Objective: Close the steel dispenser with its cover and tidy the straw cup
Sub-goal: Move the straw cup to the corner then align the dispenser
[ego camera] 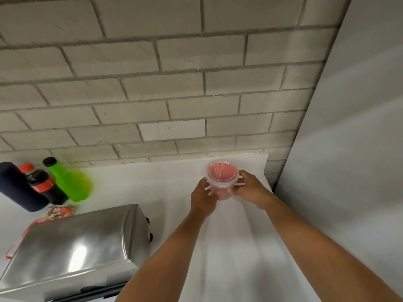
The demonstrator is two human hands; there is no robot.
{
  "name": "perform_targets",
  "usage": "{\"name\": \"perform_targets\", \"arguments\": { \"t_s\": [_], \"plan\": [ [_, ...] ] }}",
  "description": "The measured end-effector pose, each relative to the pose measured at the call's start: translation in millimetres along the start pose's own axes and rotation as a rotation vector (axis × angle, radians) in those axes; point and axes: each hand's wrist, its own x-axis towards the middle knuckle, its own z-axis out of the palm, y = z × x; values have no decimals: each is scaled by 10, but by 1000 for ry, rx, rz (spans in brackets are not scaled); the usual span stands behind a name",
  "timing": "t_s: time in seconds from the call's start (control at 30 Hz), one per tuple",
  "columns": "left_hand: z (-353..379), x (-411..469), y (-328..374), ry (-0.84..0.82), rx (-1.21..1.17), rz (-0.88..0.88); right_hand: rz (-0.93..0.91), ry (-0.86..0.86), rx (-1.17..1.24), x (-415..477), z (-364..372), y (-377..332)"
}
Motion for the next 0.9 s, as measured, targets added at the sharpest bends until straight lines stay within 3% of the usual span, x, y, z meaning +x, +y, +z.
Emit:
{"name": "perform_targets", "arguments": {
  "t_s": [0.33, 0.67, 0.9],
  "plan": [
    [-80, -389, -153, 90, -145, -145, 128, -46, -197, -221, 5, 114],
    [-517, -1699, -55, 8, -242, -145, -5, -148, -201, -1231, 414, -139],
    [-1229, -2487, -301, -8, -228, -198, -43, -240, -117, -1913, 948, -232]
  ]
}}
